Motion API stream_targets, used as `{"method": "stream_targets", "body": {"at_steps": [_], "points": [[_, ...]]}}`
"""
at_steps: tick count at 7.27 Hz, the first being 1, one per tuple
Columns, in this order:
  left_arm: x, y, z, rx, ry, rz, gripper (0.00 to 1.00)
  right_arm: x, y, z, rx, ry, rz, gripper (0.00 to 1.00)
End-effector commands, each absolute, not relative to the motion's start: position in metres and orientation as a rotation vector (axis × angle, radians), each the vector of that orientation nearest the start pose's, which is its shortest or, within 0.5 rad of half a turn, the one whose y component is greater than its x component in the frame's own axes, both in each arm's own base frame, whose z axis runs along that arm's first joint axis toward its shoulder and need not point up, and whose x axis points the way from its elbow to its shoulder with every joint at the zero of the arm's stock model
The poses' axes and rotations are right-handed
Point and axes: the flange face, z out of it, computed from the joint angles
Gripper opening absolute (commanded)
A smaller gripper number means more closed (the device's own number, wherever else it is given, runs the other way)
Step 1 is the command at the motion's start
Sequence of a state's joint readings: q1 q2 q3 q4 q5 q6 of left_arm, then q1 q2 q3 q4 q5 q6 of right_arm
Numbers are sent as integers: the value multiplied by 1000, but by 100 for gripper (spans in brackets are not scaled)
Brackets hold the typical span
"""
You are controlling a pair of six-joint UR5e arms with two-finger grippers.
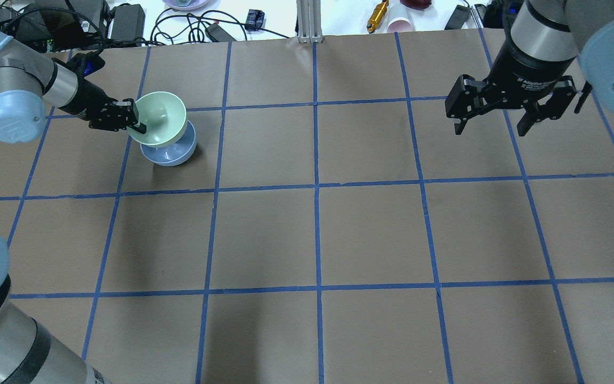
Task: Stack green bowl on blue bowl
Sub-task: 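Lower the green bowl into the blue bowl with the left gripper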
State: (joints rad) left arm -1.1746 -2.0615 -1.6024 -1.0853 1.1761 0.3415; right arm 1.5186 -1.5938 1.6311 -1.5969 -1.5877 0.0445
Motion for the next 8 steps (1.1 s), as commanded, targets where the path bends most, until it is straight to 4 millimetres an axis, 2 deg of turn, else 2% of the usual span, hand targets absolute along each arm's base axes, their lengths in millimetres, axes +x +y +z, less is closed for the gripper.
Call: {"method": "stream_targets", "body": {"at_steps": [1, 4, 5, 6, 7, 8], "points": [[90, -662, 249, -109, 3508, -220, 1, 106, -487, 472, 152, 3155, 17, 100], [90, -662, 240, -111, 3508, -194, 4, 106, -487, 472, 152, 3155, 17, 100], [90, -662, 240, -111, 3508, -194, 25, 106, -487, 472, 152, 3155, 17, 100], [90, -661, 238, -112, 3507, -184, 68, 106, -487, 472, 152, 3155, 17, 100], [89, -658, 236, -128, 3509, -171, 100, 106, -487, 472, 152, 3155, 17, 100], [89, -658, 244, -153, 3502, -184, 100, 106, -487, 472, 152, 3155, 17, 100]]}}
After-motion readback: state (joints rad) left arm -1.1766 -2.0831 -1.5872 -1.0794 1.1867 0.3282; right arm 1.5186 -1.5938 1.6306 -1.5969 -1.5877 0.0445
